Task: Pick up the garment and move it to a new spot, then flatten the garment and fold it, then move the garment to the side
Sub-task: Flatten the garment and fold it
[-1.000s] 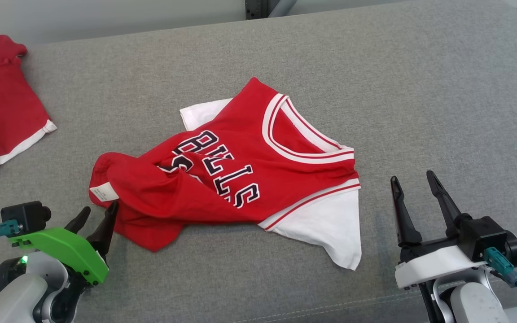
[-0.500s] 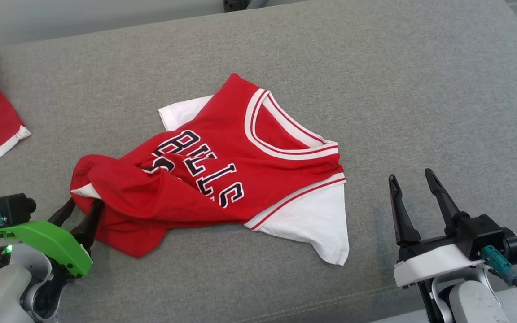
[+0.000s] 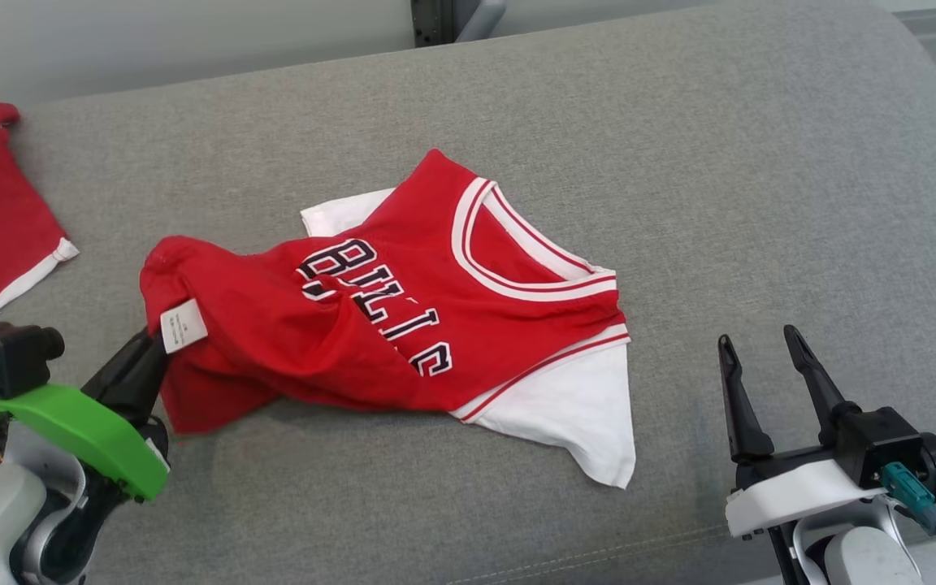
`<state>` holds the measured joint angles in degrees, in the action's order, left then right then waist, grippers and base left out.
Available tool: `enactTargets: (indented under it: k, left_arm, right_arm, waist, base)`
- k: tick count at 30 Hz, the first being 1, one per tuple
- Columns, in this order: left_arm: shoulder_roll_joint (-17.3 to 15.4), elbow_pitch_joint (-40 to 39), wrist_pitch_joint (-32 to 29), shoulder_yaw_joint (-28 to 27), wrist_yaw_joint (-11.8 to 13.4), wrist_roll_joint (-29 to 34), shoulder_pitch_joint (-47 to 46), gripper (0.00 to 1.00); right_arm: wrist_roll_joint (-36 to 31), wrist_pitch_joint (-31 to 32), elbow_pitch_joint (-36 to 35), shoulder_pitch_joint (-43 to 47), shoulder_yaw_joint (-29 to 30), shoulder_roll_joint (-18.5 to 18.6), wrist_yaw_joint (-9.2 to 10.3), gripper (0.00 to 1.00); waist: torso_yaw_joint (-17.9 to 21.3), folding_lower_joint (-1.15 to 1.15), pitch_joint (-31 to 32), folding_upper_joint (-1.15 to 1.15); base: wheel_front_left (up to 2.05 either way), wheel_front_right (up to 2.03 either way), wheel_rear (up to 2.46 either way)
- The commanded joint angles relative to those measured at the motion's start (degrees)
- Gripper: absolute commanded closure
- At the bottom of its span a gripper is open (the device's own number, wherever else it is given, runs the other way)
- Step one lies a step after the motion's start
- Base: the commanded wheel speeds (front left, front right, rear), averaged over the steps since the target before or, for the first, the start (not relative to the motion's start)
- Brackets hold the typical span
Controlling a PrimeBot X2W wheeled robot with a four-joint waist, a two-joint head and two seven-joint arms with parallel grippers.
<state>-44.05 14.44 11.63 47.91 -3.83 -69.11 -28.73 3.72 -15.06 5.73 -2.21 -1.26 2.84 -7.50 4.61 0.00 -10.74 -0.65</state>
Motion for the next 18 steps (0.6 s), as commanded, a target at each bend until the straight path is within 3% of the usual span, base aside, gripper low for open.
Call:
enactTargets:
  k: [1,8,13,18]
  left_arm:
    - [-1.46,-2.29,-0.40,0.05,1.29,0.54,1.72,1.00]
    - [-9.17,-20.28,-0.47,-0.69,10.32,1.23,8.28,1.00]
    - [-9.98,-24.19,2.26,-2.68,13.14,3.15,10.64,1.00]
    - [-7.60,-26.87,2.03,-2.89,12.93,4.00,8.74,1.00]
  right_arm:
    - [-0.22,-0.18,-0.28,0.46,0.03,0.09,0.02,0.00]
    - [-0.56,-0.18,-0.47,0.66,-0.35,0.10,0.02,0.00]
    - [-1.03,-0.18,-0.23,-0.10,-0.63,0.10,0.02,0.00]
    - [-1.35,-0.18,-0.03,-0.79,-0.94,0.10,0.02,0.00]
  waist:
    - [-1.10,0.00,0.54,0.65]
    - [-4.08,0.00,0.34,0.65]
    - [-5.45,0.00,0.03,0.65]
    - [-5.56,0.00,-0.34,0.65]
  base:
    - [0.00,0.00,0.00]
    - [0.00,0.00,0.00]
    - [0.00,0.00,0.00]
    - [0.00,0.00,0.00]
